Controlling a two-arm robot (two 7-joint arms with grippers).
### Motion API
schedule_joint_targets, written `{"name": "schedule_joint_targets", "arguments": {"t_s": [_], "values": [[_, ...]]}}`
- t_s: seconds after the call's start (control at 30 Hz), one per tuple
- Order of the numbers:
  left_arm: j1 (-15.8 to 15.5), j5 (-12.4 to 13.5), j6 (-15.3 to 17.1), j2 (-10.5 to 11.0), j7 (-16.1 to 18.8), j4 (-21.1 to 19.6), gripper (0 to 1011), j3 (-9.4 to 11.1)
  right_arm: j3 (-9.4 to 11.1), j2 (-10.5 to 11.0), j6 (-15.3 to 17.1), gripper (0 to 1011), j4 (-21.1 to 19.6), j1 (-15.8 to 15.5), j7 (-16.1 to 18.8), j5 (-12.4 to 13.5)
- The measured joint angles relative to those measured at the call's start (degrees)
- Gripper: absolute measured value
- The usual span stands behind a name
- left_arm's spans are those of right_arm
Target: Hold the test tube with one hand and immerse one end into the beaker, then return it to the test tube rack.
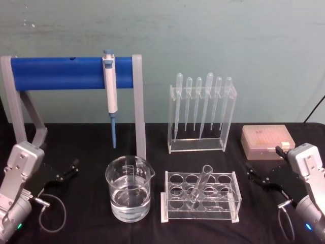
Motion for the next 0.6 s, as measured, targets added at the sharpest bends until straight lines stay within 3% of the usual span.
{"name": "schedule_joint_targets", "arguments": {"t_s": [0.6], "values": [[0.0,0.0,0.0,0.0,0.0,0.0,1000,0.0,0.0,0.0,0.0,1002,0.0,0.0,0.0,0.0]]}}
